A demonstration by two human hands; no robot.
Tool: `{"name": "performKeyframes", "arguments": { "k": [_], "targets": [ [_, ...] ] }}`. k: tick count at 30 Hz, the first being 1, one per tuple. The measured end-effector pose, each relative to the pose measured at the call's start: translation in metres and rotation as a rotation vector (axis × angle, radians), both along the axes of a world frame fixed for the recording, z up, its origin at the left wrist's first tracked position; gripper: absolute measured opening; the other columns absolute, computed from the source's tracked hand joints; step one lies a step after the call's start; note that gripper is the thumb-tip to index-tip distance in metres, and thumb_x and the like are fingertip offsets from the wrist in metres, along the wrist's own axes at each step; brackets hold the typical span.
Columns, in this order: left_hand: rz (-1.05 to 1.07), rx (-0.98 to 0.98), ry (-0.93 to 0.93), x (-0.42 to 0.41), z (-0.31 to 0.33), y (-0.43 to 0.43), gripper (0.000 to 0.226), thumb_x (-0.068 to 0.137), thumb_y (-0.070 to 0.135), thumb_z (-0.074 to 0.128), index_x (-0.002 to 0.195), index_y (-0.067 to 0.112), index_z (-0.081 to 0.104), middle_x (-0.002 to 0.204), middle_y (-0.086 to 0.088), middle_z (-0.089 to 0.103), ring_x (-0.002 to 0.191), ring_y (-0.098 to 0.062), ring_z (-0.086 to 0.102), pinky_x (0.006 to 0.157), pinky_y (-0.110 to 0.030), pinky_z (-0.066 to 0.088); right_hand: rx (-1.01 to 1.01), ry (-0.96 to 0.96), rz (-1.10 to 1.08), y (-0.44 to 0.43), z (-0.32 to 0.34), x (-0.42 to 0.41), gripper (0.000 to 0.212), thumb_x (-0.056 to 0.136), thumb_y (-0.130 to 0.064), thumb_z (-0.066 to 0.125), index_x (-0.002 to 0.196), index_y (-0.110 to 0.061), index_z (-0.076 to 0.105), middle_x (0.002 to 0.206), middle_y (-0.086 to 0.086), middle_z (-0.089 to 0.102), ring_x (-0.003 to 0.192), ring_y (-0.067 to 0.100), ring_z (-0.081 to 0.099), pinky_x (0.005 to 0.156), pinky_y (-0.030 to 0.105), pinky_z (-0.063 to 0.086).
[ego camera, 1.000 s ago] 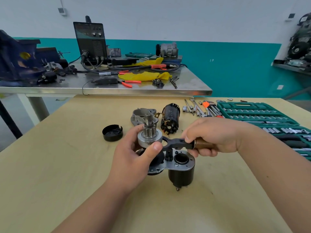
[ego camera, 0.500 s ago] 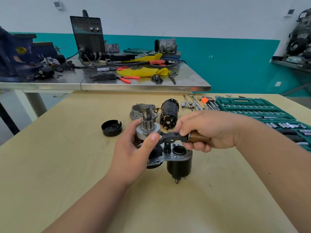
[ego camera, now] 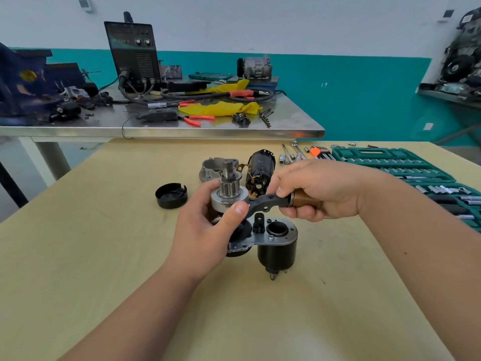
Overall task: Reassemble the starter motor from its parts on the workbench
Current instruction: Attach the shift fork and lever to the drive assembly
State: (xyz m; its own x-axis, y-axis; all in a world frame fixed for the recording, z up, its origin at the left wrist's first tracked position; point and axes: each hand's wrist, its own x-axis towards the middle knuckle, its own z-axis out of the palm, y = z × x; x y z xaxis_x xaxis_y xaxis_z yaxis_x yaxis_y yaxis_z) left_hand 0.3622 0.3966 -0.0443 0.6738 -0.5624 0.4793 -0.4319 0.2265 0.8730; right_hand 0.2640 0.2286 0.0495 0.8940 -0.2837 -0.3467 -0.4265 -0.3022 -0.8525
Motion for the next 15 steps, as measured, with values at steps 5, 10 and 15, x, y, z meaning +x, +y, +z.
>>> {"name": "performKeyframes", "arguments": {
  "k": [5,10,15],
  "targets": [
    [-0.005,0.002,-0.002,0.000,0.000,0.000,0.039,0.074,0.052,0.063,0.109,0.033,0.063,0.095,0.018,0.072,0.089,-0.002,0.068,0.069,-0.010,0.049,0.048,-0.044,0.006,-0.002,-0.004,-0.001,0.019,0.094,-0.009,0.045,0.094,-0.010,0.064,0.058,0.010,0.056,0.039,0.012,0.041,0.035,0.018,0.030],
    [0.000,0.043,-0.013,0.001,0.003,0.000,0.040,0.074,0.055,0.061,0.108,0.035,0.061,0.094,0.024,0.071,0.089,0.001,0.067,0.069,-0.009,0.048,0.121,-0.109,0.030,-0.007,-0.011,-0.005,0.018,0.098,-0.014,0.045,0.102,-0.006,0.061,0.062,0.009,0.059,0.041,0.011,0.044,0.036,0.019,0.032],
    [0.000,0.041,-0.005,0.002,0.000,0.002,0.047,0.073,0.056,0.061,0.112,0.031,0.061,0.095,0.020,0.071,0.089,-0.002,0.068,0.072,-0.013,0.049,0.222,-0.239,-0.040,-0.004,-0.026,-0.009,0.042,0.104,-0.037,0.033,0.101,-0.006,0.061,0.062,0.014,0.060,0.038,0.014,0.041,0.035,0.021,0.031]
  ]
}}
